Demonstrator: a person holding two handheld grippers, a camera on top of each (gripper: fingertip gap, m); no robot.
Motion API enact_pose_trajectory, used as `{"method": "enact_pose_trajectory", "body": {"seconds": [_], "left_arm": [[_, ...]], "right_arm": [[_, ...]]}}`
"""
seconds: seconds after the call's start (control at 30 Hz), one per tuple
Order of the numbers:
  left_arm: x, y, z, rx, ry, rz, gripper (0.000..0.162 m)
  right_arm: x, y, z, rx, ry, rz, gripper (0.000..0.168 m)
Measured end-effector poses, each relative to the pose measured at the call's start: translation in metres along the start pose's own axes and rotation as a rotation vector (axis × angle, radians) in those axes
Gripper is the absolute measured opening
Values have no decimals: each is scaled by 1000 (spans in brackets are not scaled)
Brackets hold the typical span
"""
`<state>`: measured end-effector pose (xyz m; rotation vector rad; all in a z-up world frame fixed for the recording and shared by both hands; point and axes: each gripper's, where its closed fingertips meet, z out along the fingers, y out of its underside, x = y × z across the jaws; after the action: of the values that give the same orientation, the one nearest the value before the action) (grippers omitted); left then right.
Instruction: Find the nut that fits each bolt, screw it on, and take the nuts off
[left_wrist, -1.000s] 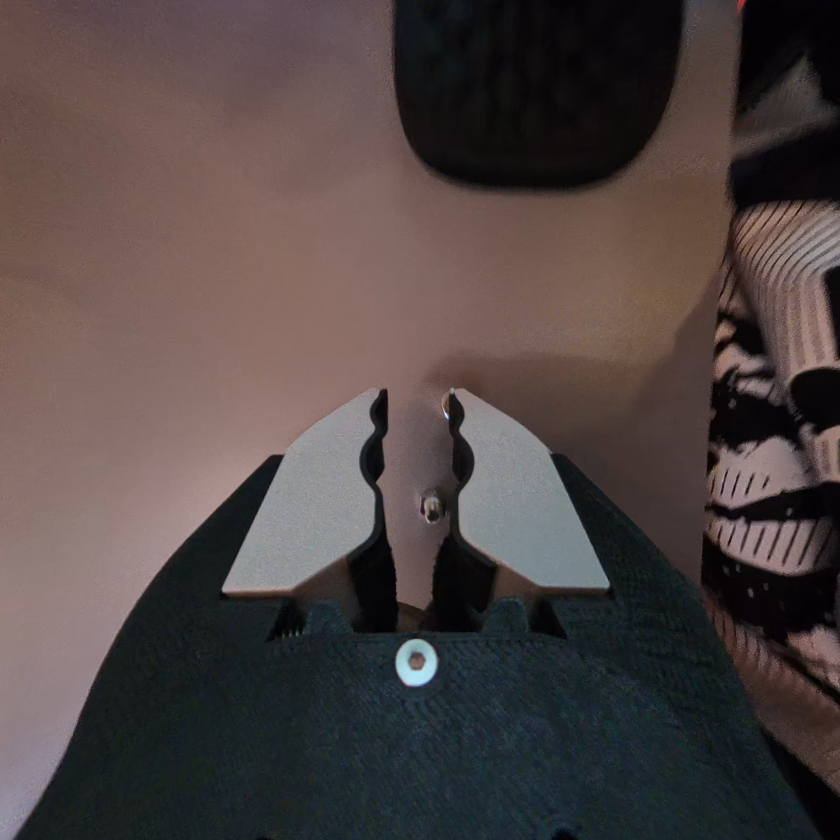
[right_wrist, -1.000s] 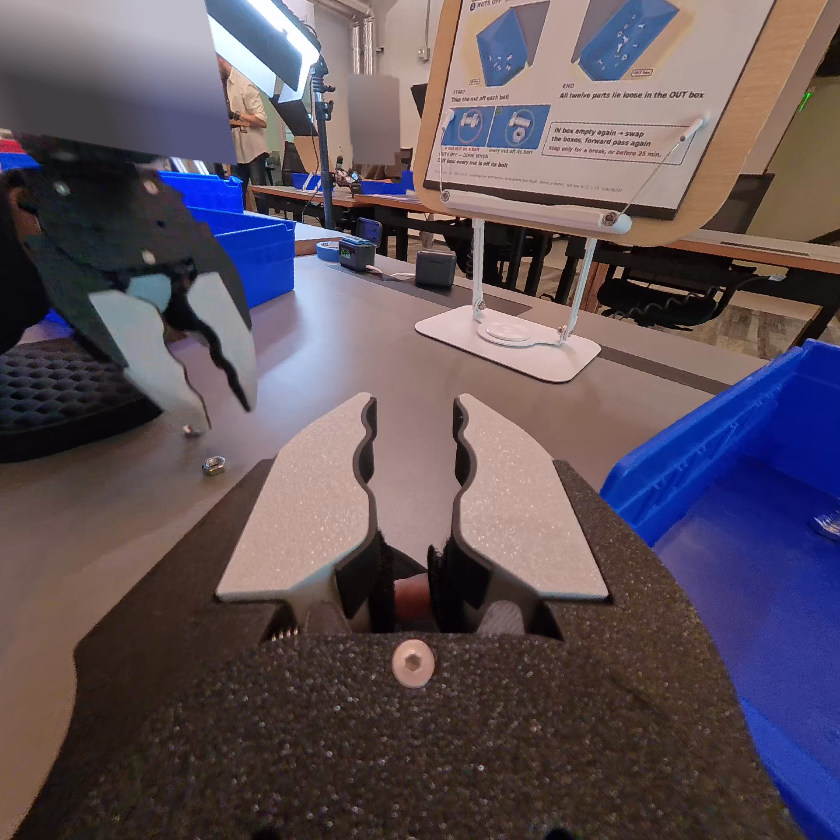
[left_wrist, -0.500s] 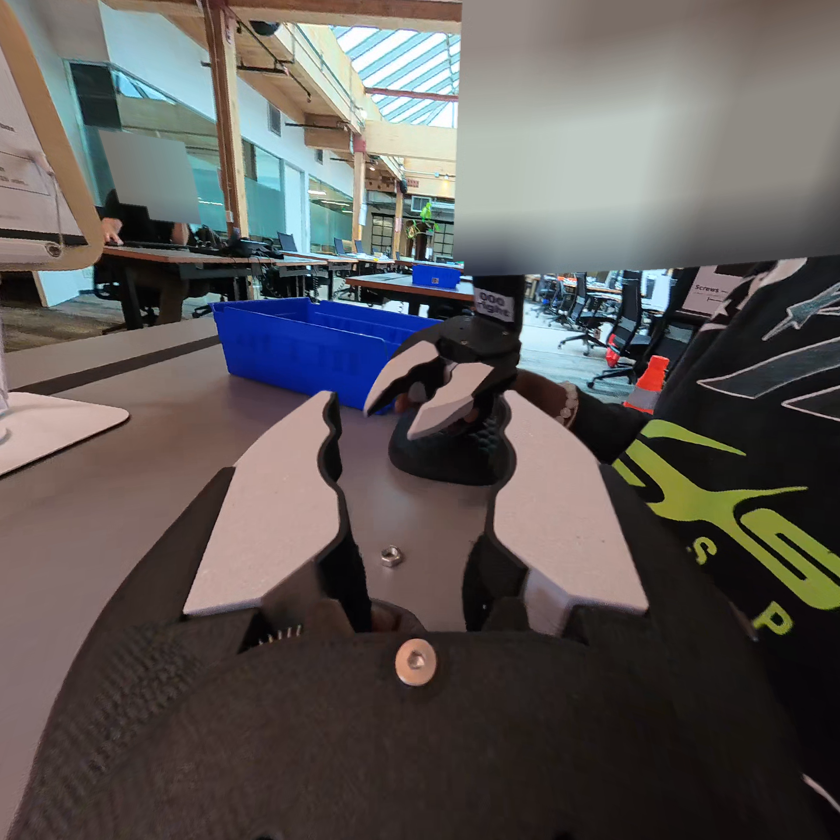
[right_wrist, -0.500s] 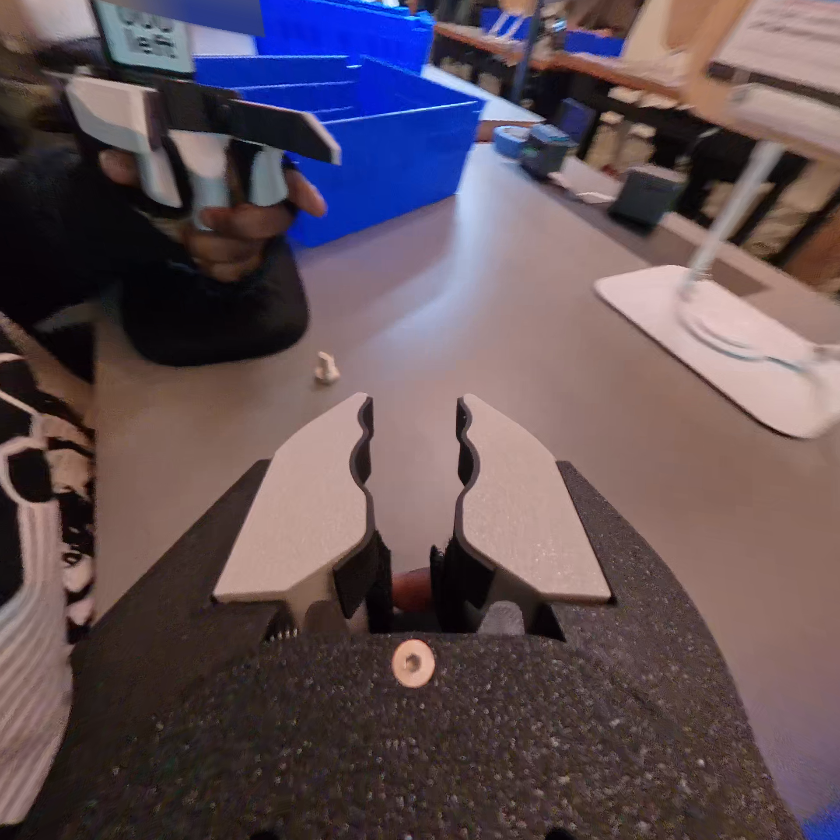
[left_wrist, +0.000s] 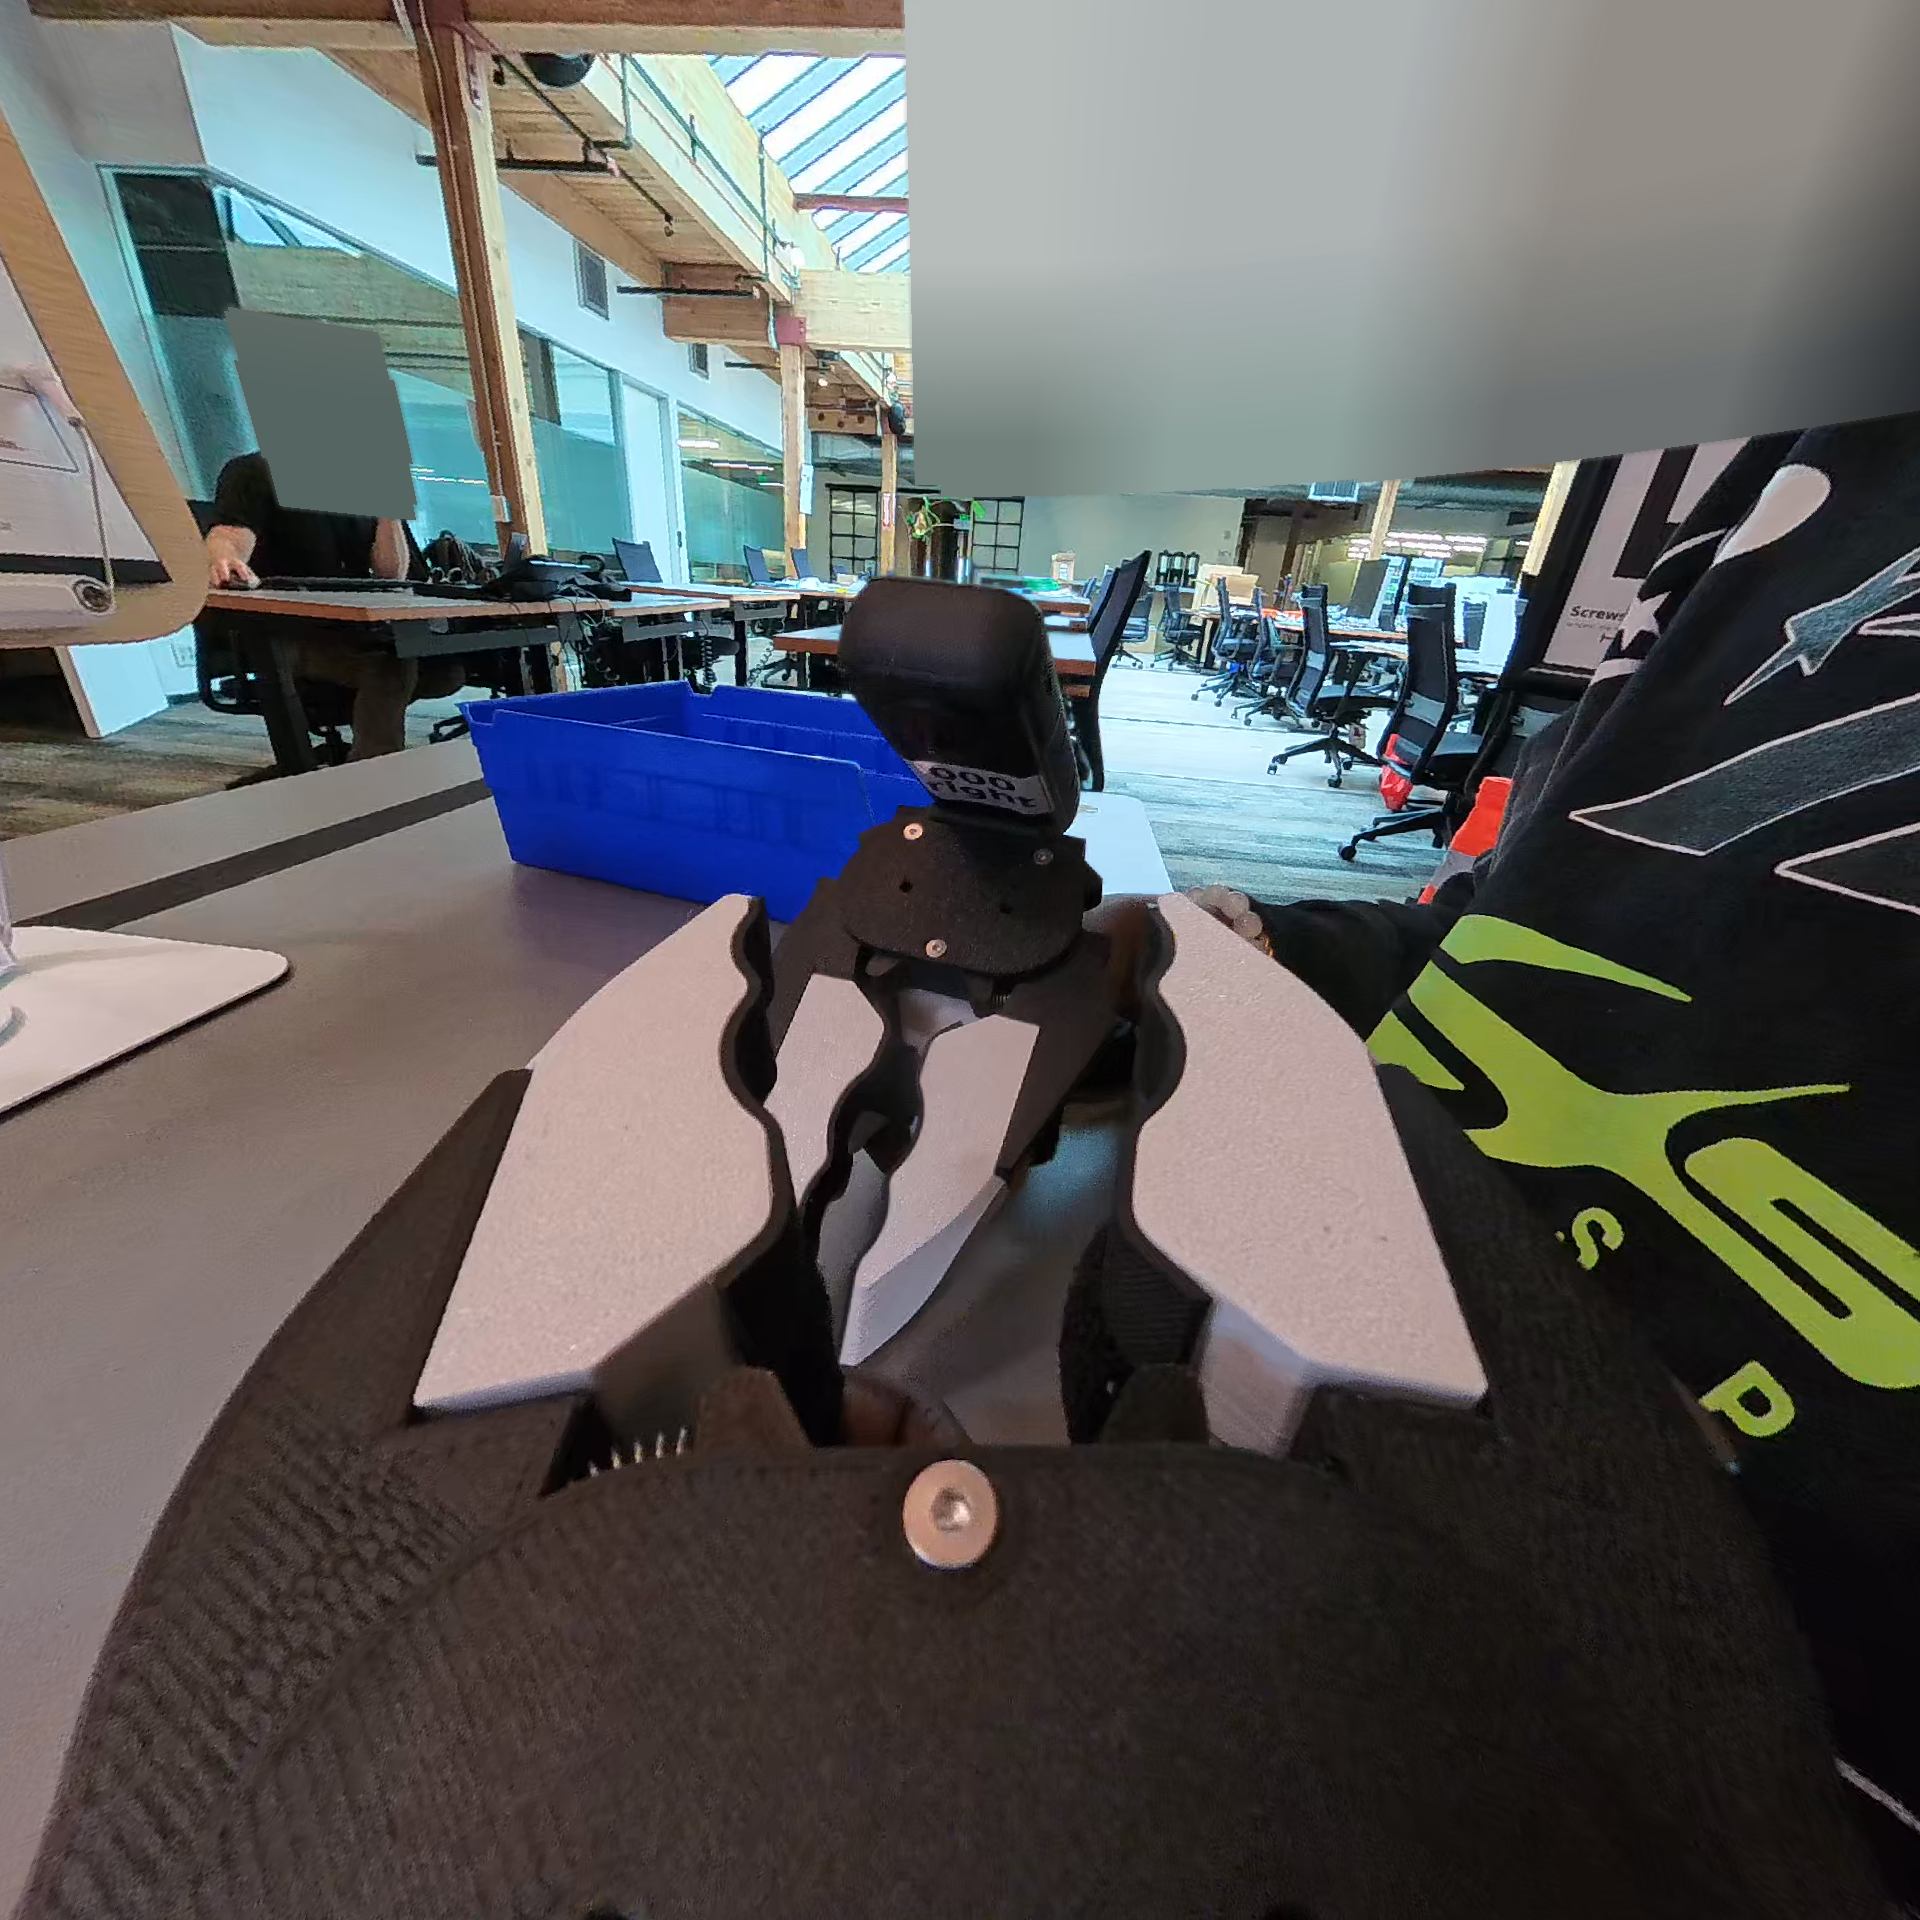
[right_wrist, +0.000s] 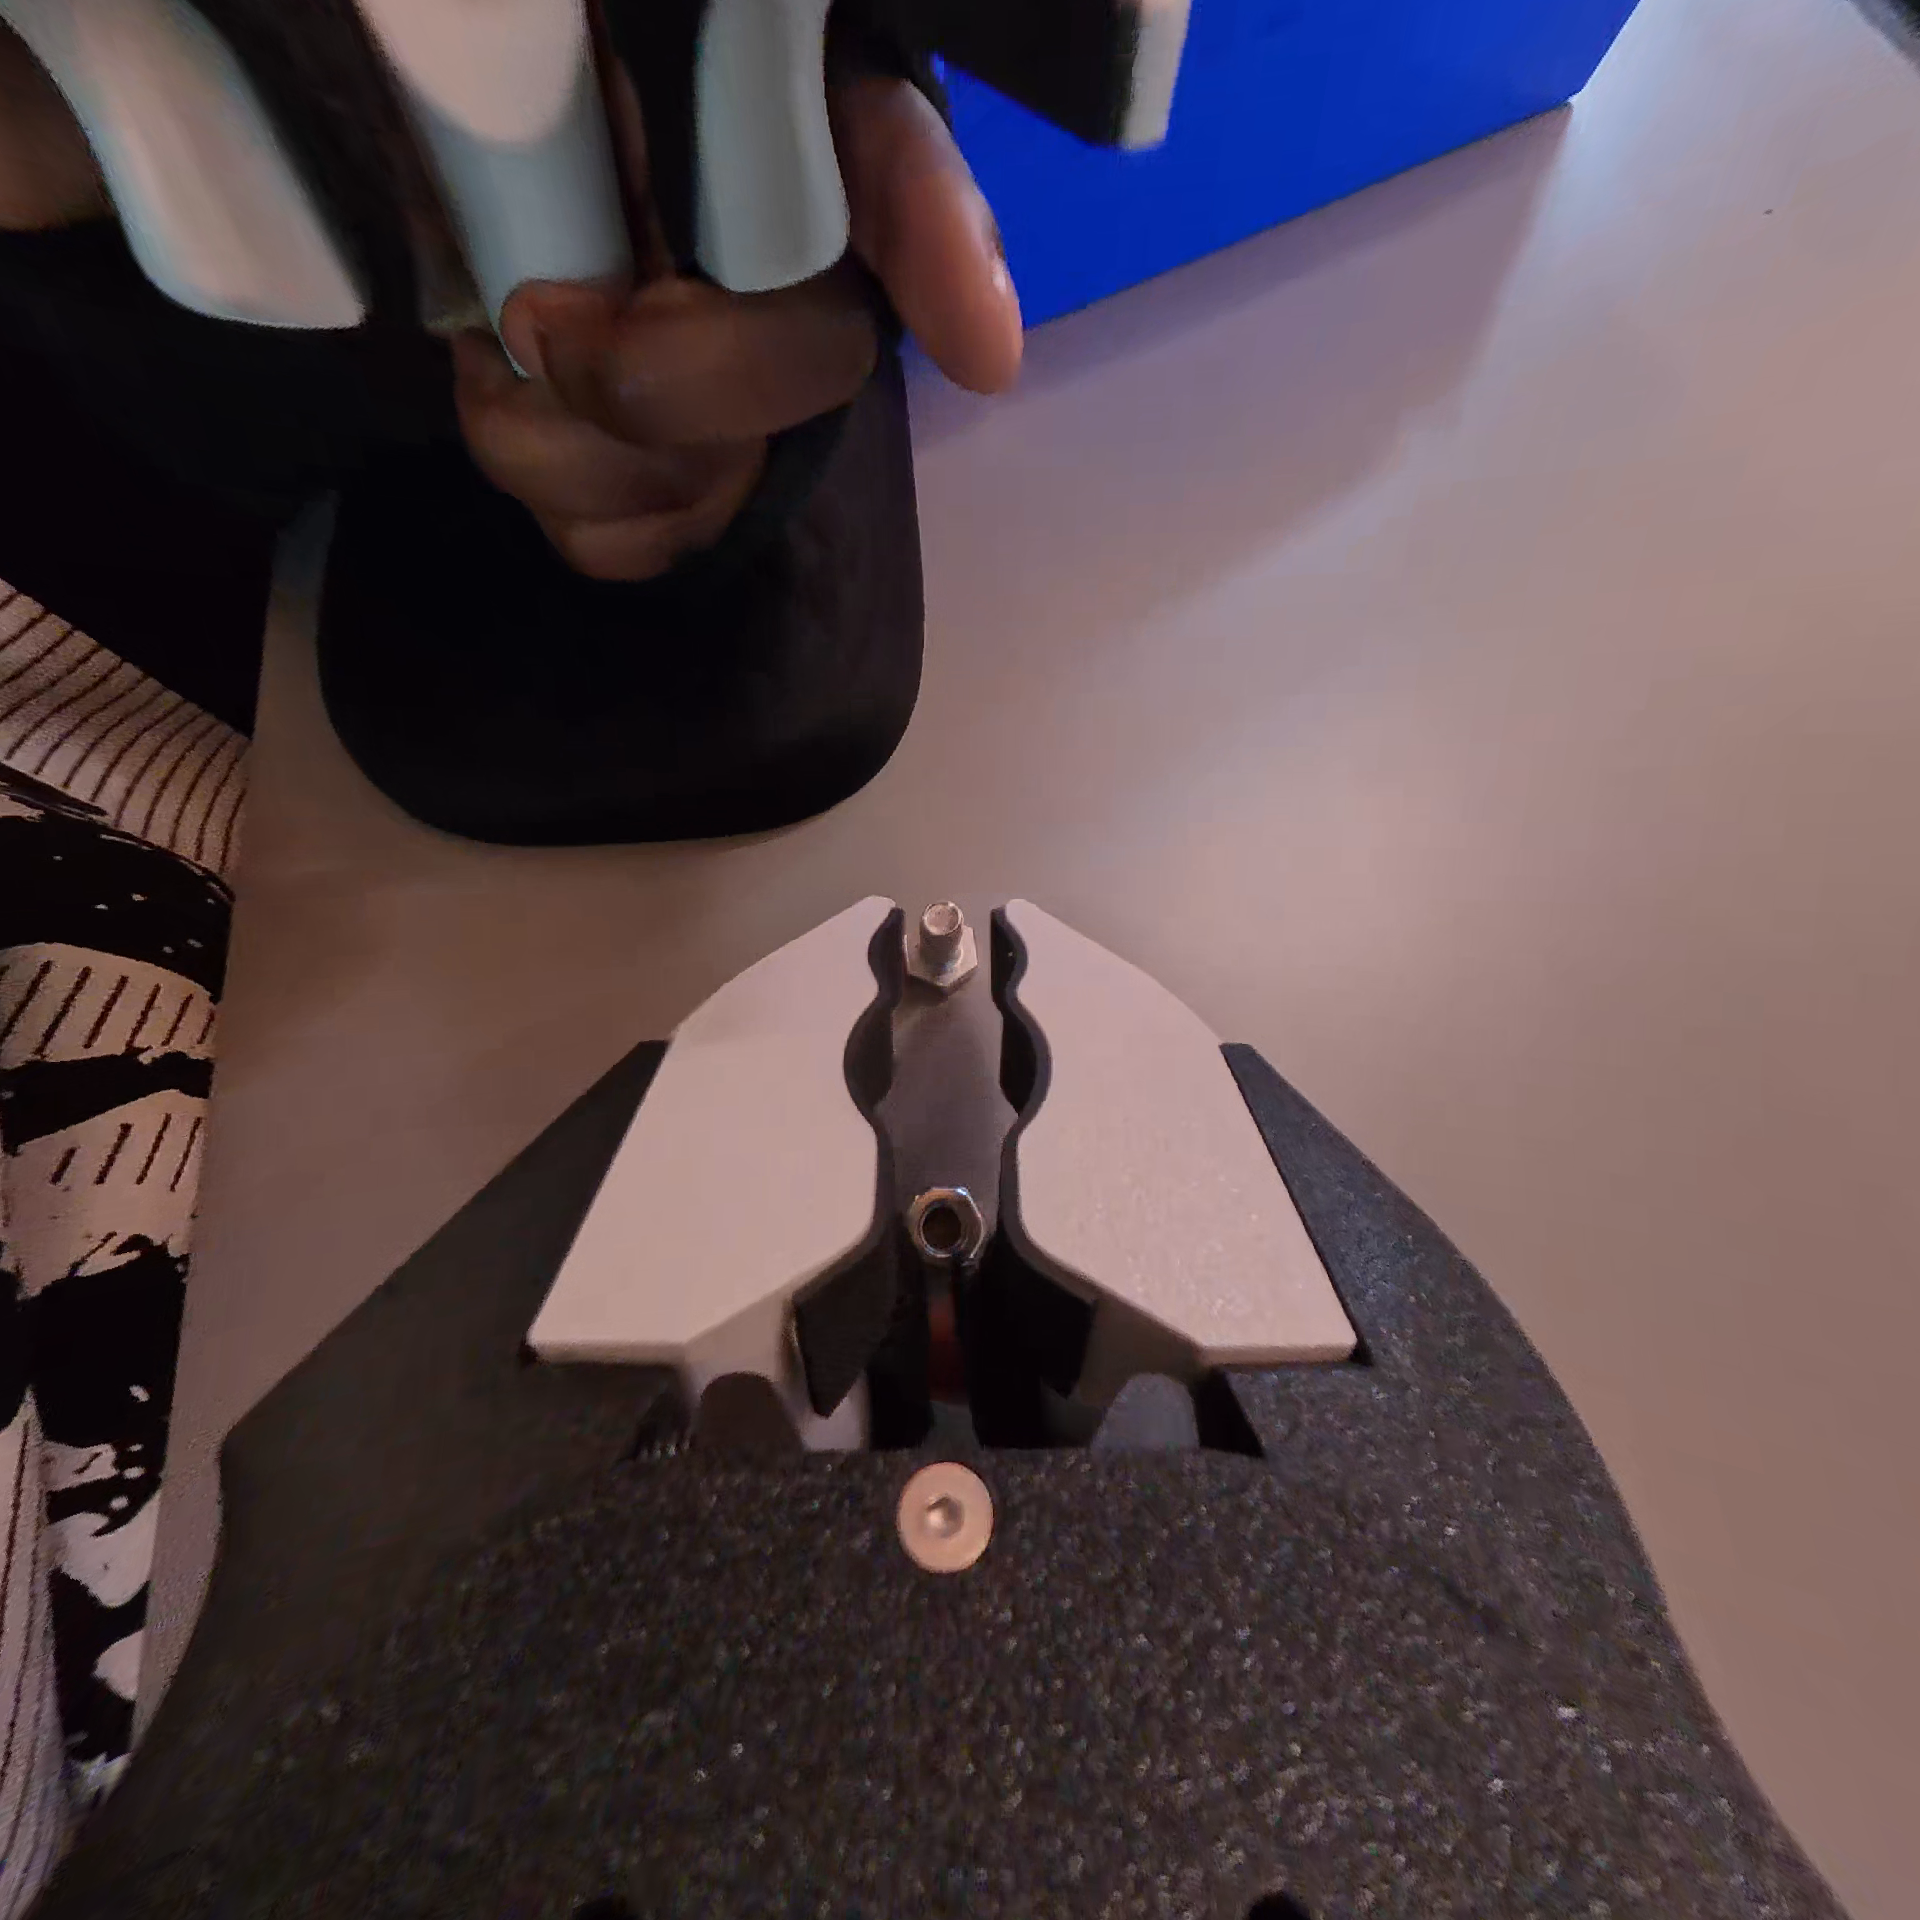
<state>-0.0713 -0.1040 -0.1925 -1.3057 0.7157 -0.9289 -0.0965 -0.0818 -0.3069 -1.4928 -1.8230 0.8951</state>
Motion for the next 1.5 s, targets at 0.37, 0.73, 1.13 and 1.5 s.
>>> {"method": "enact_pose_trajectory", "body": {"seconds": [0.37,0.73,1.13,1.5], "left_arm": [[-18,13,2,-96,-139,-1,63],[-18,29,27,-231,-287,189,41],[-37,24,25,-220,-511,271,26],[-41,25,25,-236,-550,288,19]], "right_arm": [[10,-30,-53,147,14,55,8],[-3,-70,-99,247,12,66,8],[11,-79,-91,302,149,223,8],[10,-81,-87,315,158,241,8]]}}
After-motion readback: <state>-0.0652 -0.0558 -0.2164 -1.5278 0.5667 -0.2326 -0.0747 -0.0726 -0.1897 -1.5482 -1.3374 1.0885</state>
